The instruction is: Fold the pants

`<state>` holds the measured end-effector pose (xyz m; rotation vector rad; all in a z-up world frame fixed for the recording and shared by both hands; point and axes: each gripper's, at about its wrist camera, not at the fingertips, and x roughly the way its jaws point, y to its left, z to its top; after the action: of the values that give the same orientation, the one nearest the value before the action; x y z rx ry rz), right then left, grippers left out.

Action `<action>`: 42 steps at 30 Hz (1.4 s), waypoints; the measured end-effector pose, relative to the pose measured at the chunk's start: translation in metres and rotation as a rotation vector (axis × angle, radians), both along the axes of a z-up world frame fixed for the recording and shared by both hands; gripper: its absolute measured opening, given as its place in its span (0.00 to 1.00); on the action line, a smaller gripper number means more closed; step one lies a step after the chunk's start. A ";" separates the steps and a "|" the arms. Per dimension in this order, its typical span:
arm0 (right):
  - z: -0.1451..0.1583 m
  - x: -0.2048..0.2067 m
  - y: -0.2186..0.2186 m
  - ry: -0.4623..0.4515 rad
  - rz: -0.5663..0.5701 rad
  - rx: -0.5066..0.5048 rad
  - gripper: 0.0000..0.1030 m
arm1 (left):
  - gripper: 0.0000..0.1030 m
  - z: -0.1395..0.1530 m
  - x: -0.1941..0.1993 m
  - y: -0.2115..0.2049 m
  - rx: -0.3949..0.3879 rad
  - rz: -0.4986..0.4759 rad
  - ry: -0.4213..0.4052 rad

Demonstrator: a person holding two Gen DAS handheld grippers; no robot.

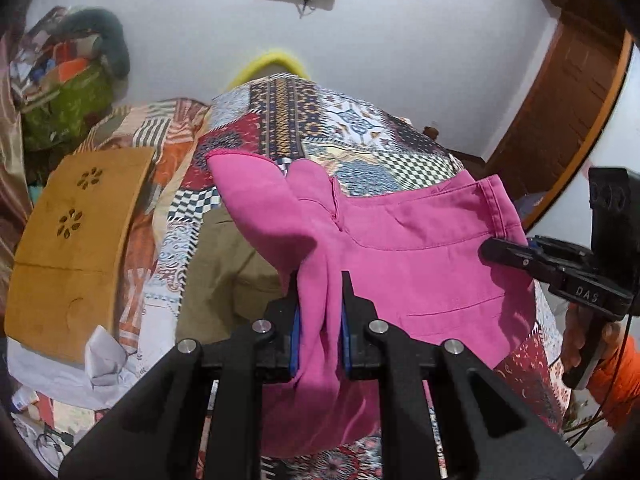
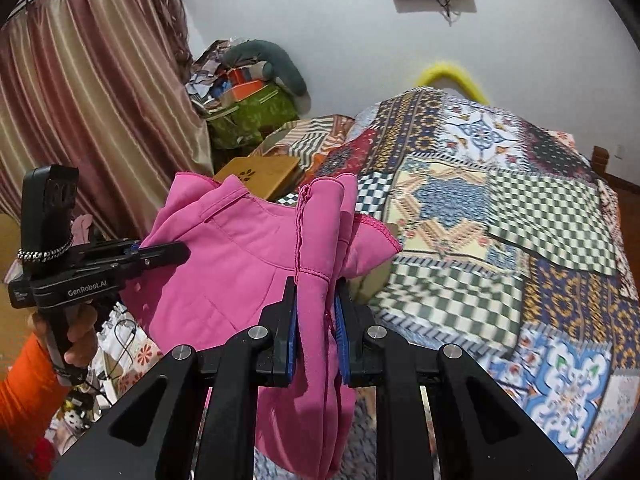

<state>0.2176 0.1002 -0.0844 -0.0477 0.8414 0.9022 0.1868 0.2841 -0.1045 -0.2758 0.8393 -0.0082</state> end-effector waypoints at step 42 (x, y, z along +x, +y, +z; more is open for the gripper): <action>-0.089 0.073 0.049 0.089 -0.039 -0.186 0.40 | 0.56 -0.110 0.059 0.092 -0.005 0.162 0.138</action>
<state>0.2911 0.1491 -0.1738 -0.1532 1.0048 0.7920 0.2460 0.3764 -0.2143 -0.3517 0.9515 0.1615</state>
